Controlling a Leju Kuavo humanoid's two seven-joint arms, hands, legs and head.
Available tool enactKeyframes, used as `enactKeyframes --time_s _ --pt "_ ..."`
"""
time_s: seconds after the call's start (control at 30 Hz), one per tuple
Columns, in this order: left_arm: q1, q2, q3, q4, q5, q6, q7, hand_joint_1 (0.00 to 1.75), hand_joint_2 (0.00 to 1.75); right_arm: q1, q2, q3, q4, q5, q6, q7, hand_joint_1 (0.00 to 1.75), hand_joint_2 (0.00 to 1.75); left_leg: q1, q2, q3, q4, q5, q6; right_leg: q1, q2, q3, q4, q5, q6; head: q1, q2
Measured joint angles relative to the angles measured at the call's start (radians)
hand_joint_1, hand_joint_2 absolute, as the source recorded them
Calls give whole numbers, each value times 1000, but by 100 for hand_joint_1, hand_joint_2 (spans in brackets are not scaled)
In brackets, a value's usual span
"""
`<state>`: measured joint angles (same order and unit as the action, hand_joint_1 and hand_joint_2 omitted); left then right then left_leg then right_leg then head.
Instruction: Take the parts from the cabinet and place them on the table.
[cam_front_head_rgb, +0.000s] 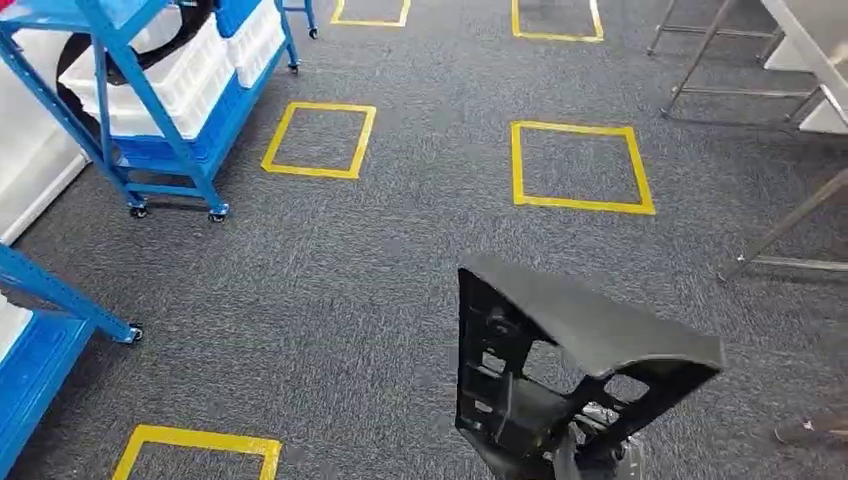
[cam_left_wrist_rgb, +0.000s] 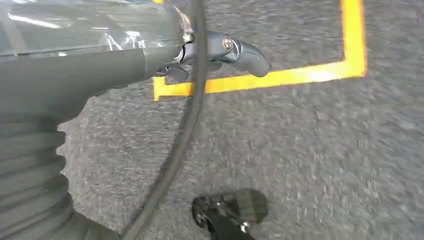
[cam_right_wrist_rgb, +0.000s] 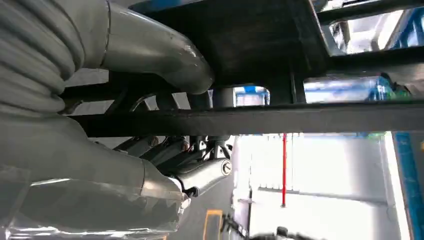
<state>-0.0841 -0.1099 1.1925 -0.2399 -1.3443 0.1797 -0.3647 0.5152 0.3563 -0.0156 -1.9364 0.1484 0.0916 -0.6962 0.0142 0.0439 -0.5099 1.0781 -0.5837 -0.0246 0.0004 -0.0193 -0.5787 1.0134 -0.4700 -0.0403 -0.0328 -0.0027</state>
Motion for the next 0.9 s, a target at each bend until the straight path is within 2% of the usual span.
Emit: enactKeyframes --time_s 0.03,0.07,0.1,0.13,0.17,0.2,0.23,0.27,0.3,0.4,0.43,0.47,0.5,0.53,0.57,0.6,0.63,0.67,0.7,0.73,0.77,0.8,0.83,0.9 --pt "4 0 0 0 -1 1 4 0 175 -6 1 0 2 7 -5 0 175 175 1 -21 -38 81 -40 0 0 14 0 0 0 -4 0 0" --pt "8 0 0 0 -3 2 5 0 175 -8 1 0 3 18 -12 0 175 175 1 -31 -79 163 -72 -2 1 31 0 1 0 -6 0 0" --pt "11 1 0 0 -3 3 6 0 175 -8 1 -1 6 27 -21 0 175 175 1 -36 -115 226 -86 -3 3 48 0 3 -1 -7 0 0" --pt "12 1 0 0 -5 4 5 0 175 -8 1 -1 9 35 -32 0 175 175 1 -36 -128 236 -70 -3 3 64 1 5 -1 -7 0 0" --pt "11 1 0 0 -7 5 5 0 175 -9 0 -1 12 44 -42 0 175 175 1 -38 -121 202 -35 -2 3 79 1 8 -2 -7 0 0" --pt "10 1 0 0 -9 5 3 0 175 -11 0 -1 14 53 -51 0 175 175 2 -42 -98 136 14 -1 2 95 2 11 -5 -4 0 0" --pt "9 1 0 0 -10 5 2 0 175 -12 0 0 15 58 -61 0 175 175 5 -64 -61 43 69 0 0 110 4 17 -8 -1 0 0" --pt "10 2 0 0 -10 5 1 0 175 -14 0 1 16 61 -64 0 175 175 10 -125 -39 -23 90 1 -2 123 0 23 -11 4 0 0" --pt "10 2 0 0 -11 4 0 0 175 -19 0 2 18 62 -65 0 175 175 11 -161 -32 -45 78 3 4 136 -9 33 -14 10 0 0" --pt "7 3 0 0 -12 4 -4 0 175 -19 -1 3 19 64 -73 0 175 175 1 -127 -30 -44 79 18 -6 174 -20 26 -3 31 0 0" --pt "5 2 0 0 -12 4 -4 0 175 -19 -1 2 19 64 -76 0 175 175 10 -112 -28 -56 86 29 -6 187 -23 26 0 38 0 0" --pt "2 1 0 0 -14 3 -3 0 175 -17 -2 2 20 62 -76 0 175 175 11 -93 -23 -64 92 35 -5 149 -28 43 -12 38 0 0" --pt "2 2 0 0 -14 3 -3 0 175 -19 -2 2 19 56 -76 0 175 175 10 -82 -20 -71 94 42 1 88 -47 83 -43 42 1 0" --pt "7 3 0 0 -14 3 -3 0 175 -22 -3 2 20 51 -76 0 175 175 6 -64 -19 -73 94 45 0 54 -84 155 -84 47 1 0" --pt "9 3 0 0 -14 3 -1 0 175 -23 -3 2 20 46 -76 0 175 175 4 -47 -19 -73 93 46 -3 37 -122 230 -118 51 0 0" --pt "12 4 0 0 -14 3 2 0 175 -23 -3 2 21 41 -76 0 175 175 2 -28 -19 -72 90 47 -6 30 -156 295 -141 54 1 0" --pt "13 6 0 0 -14 5 2 0 175 -21 -4 1 22 40 -75 0 175 175 2 -11 -18 -72 88 46 -9 27 -170 321 -141 56 1 0" --pt "11 6 0 0 -13 5 2 0 175 -20 -5 -1 24 40 -75 0 175 175 2 3 -17 -72 86 45 -12 23 -160 298 -116 59 0 0" --pt "10 6 0 0 -13 5 2 0 175 -20 -5 -1 25 40 -75 0 175 175 2 16 -13 -72 83 43 -14 18 -128 238 -78 59 1 0" --pt "8 6 0 0 -13 5 2 0 175 -20 -6 -1 26 40 -74 0 175 175 2 28 -7 -72 79 40 -14 4 -76 147 -34 56 1 0" --pt "8 6 0 0 -13 5 2 0 175 -21 -6 -1 26 40 -74 0 175 175 2 39 0 -72 75 35 -10 -39 -23 58 0 50 1 0" --pt "9 6 0 0 -13 5 2 0 175 -23 -6 -1 26 40 -74 0 175 175 -3 48 4 -70 69 28 3 -94 -5 18 -16 42 1 0" --pt "8 6 0 0 -13 5 2 0 175 -23 -6 0 26 40 -74 0 175 175 -5 59 6 -70 64 23 7 -74 -7 17 -12 34 0 0" --pt "6 6 0 0 -13 5 2 0 175 -21 -6 -1 26 38 -74 0 175 175 -4 83 17 -75 61 16 13 -49 -11 18 -14 28 0 0"
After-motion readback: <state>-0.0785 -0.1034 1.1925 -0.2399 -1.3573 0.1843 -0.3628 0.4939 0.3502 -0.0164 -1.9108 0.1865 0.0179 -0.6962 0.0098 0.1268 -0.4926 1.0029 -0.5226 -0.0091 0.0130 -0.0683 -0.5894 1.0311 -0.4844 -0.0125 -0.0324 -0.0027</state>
